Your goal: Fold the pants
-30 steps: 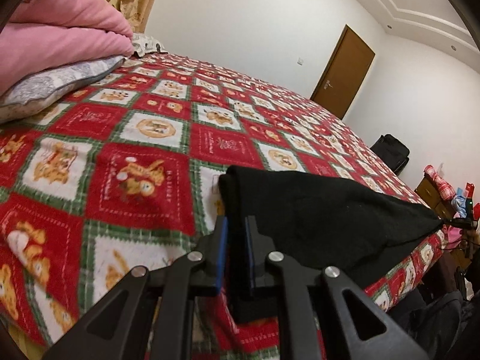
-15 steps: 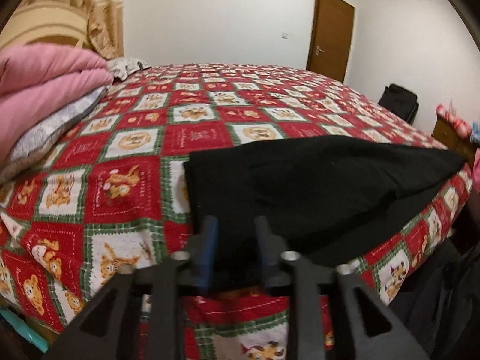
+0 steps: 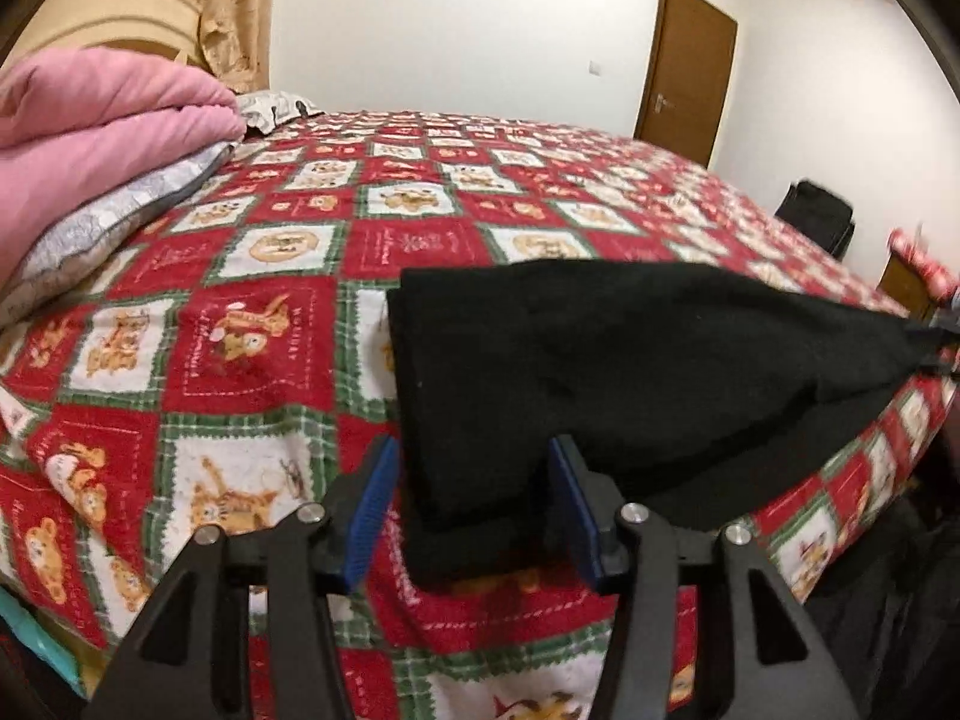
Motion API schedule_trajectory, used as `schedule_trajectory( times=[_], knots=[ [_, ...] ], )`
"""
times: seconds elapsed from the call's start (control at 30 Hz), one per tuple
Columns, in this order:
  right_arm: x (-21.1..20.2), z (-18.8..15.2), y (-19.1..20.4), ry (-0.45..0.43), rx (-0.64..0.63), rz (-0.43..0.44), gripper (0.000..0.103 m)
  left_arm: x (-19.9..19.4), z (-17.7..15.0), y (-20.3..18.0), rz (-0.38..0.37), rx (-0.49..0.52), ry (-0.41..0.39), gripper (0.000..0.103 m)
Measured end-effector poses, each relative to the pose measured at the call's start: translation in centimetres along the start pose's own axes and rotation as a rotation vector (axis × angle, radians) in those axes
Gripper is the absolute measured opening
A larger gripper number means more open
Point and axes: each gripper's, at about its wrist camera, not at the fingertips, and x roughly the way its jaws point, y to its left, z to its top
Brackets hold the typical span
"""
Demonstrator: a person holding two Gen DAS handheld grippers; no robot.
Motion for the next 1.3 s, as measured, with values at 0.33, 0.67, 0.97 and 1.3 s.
schedule_trajectory(
  times=[0.33,0.67,0.97,1.3],
  knots=[
    [4.4,1.3,2.3,0.006,-0.045,-0.056,0.068,0.4,0.3,0.6,0.016,-0.033,0.018,0.011],
    [8.0,3.9,8.3,-0.015,-0.228,-0.024,0.068,-0.4,1.3,1.3,-0.059,-0.116,0.015,0.006],
    [11.6,6.1,10.3,-0.002,-0.246,-0.045,0.009,-1.2,2.0,2.0,-0.115,-0.160,-0.019,0.006],
    [7.0,5.9,12.3,-0.028,-0.291,-0.012,0.003,-3.3,2.1,3.2,-0.180,-0.201,-0.055,0.006]
  ],
)
